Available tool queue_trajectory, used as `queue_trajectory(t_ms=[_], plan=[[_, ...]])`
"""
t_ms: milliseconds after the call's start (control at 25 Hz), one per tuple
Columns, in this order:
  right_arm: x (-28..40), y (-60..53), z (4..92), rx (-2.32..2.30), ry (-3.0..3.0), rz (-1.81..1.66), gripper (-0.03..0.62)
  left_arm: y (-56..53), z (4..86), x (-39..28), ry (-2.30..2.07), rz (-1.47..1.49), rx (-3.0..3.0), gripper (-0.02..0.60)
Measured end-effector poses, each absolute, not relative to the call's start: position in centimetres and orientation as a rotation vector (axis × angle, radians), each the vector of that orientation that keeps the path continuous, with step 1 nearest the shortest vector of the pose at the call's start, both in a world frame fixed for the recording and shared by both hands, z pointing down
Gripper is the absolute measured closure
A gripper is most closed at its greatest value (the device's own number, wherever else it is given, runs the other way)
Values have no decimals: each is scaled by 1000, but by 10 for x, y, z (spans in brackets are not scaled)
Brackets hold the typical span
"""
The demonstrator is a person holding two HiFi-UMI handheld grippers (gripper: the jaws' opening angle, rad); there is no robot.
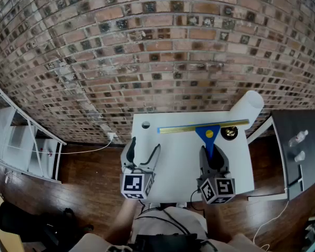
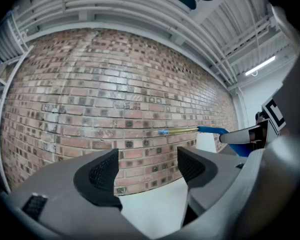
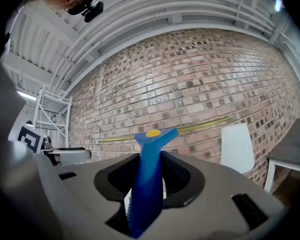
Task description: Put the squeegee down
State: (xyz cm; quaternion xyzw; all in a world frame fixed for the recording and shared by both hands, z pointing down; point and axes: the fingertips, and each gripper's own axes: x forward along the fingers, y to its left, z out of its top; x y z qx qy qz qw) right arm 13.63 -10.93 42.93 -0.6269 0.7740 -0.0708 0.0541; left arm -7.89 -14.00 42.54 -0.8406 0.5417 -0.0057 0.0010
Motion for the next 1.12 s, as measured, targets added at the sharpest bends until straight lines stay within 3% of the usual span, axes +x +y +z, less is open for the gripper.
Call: queue_trajectory(t_ms=[360,760,1120], plan=[[141,-126,502,-1990,2376,-382,437,-160,451,-89,1719,-98,-2603,221],[149,-211,714,-2117,2514,-954,436,-175,478,-116,1873,-210,-2554,221],[168,-319,779,-2184,2418,-1181,436,-179,486,-132,2008,-311,-2506,221]])
